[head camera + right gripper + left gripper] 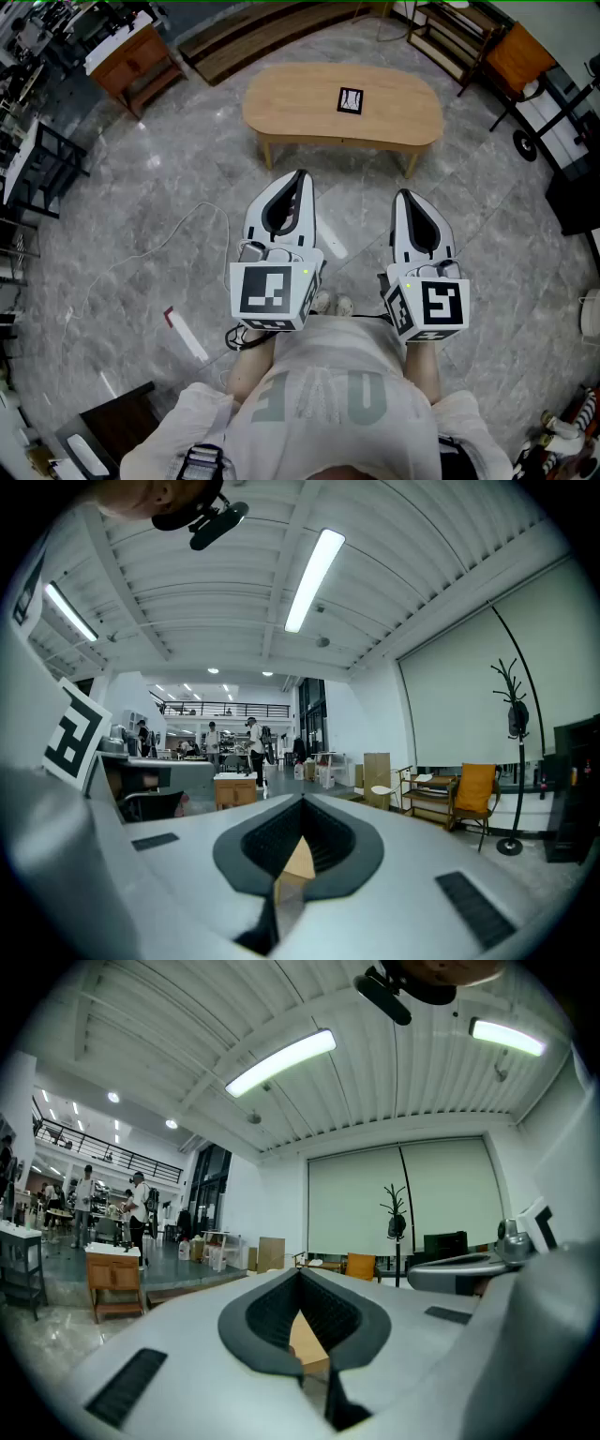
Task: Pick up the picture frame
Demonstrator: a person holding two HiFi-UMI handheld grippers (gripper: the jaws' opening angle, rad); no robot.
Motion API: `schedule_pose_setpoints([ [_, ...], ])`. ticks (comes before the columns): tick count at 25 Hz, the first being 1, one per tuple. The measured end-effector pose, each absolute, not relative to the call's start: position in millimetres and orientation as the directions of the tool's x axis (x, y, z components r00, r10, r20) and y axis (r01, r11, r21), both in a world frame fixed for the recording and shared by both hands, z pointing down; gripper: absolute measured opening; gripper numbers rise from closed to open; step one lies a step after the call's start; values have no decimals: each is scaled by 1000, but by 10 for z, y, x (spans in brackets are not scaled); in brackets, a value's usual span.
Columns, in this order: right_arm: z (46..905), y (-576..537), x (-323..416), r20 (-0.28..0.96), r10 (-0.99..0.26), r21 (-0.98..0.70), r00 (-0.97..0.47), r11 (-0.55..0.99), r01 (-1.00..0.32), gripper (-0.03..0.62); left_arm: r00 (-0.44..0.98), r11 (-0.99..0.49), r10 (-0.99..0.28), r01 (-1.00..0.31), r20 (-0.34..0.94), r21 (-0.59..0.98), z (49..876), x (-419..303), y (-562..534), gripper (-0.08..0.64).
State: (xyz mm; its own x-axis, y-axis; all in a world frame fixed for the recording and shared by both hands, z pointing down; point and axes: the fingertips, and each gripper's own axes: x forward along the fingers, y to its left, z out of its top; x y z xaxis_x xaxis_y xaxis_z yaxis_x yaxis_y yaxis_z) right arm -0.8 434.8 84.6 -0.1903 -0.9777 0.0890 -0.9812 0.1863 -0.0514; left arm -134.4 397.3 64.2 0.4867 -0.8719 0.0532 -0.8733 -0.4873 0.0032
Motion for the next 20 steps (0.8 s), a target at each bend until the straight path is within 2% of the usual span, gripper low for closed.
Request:
schedule_pose_setpoints([
  [10,854,4339,36,91,-977,-27,-194,193,-981,5,481,-482,-875,-876,59,-3,654,-1288,3974,9],
  [20,823,4395,163,47,-977,-74,-210,206,-976,5,440,-440,-896,-898,60,4,679,-1340,3980,9],
])
